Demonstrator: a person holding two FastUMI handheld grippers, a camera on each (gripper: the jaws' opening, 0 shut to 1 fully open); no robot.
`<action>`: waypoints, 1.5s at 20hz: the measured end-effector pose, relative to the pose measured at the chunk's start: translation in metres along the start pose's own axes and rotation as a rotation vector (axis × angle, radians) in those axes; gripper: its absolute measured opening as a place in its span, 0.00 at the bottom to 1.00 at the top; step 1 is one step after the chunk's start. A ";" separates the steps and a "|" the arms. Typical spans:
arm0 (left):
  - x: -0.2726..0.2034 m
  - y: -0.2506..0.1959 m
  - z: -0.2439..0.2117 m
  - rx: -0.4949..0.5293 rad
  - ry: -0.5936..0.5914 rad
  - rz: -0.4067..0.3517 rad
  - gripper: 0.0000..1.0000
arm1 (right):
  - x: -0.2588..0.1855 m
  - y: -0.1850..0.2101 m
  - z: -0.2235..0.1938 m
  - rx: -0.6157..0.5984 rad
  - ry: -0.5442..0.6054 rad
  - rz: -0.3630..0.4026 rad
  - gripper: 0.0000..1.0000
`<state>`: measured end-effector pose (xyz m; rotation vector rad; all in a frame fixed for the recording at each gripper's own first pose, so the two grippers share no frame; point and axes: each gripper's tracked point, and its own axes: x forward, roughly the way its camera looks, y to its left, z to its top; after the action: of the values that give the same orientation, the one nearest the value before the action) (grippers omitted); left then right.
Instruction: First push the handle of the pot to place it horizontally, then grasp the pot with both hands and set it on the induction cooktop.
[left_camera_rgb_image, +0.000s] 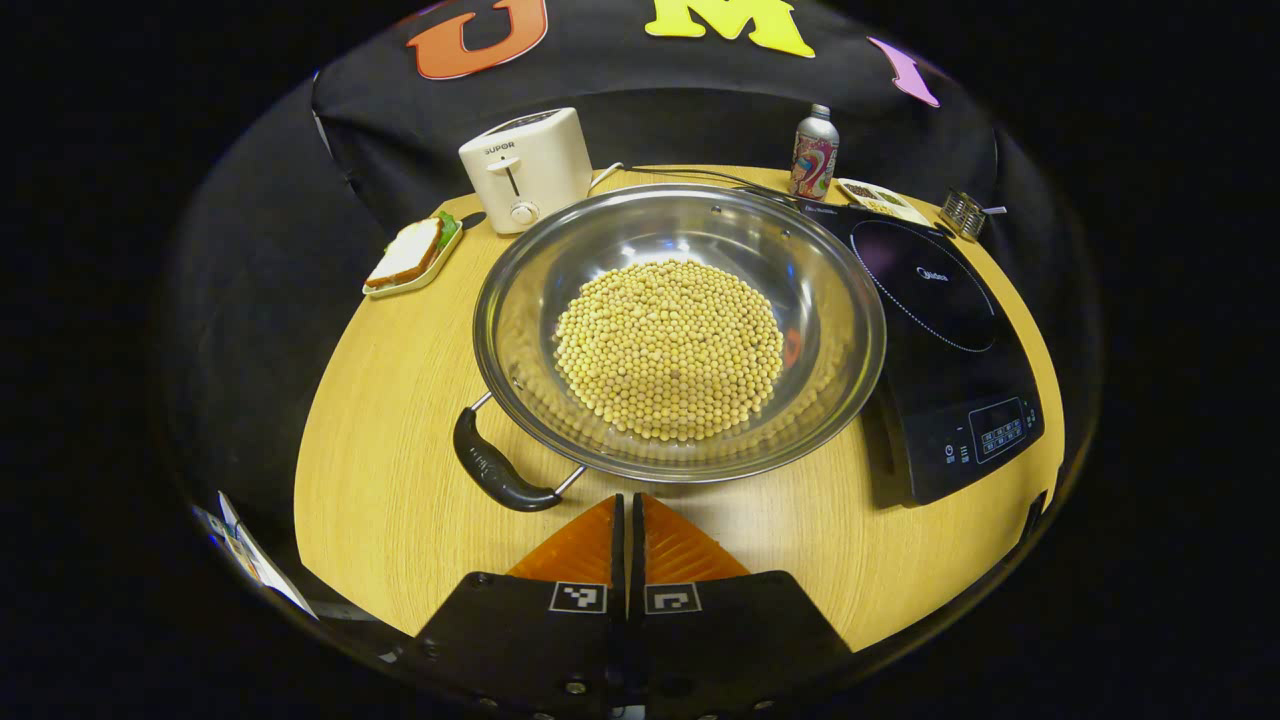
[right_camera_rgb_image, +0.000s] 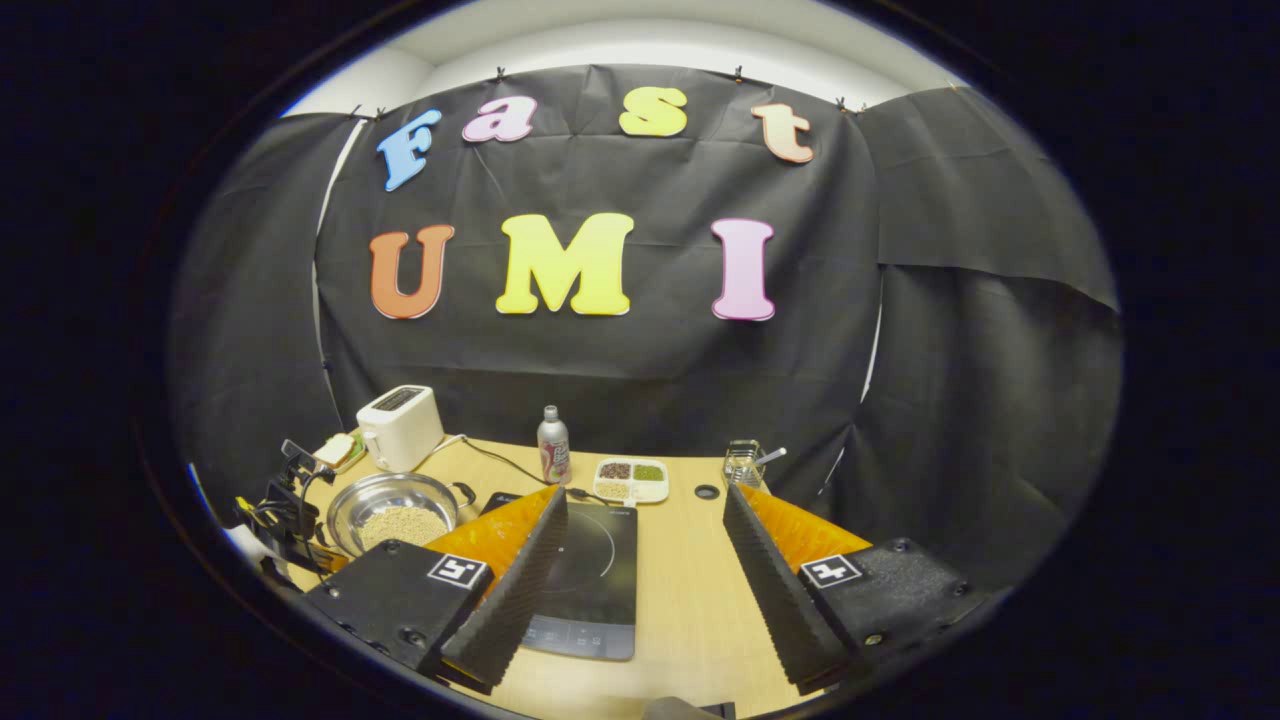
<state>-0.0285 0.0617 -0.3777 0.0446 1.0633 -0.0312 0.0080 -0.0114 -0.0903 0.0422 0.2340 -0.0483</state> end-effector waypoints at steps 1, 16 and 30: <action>0.001 0.003 0.000 -0.011 0.003 0.001 0.10 | 0.002 0.002 -0.001 -0.001 0.004 0.007 0.99; 0.009 0.028 0.011 -0.073 0.015 0.037 0.10 | 0.010 -0.002 -0.002 0.007 0.015 -0.006 0.99; 0.022 0.065 0.020 -0.169 0.024 0.064 0.00 | 0.011 0.003 0.006 -0.017 0.013 -0.015 0.97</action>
<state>0.0023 0.1258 -0.3855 -0.0743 1.0844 0.1170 0.0199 -0.0093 -0.0872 0.0238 0.2472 -0.0614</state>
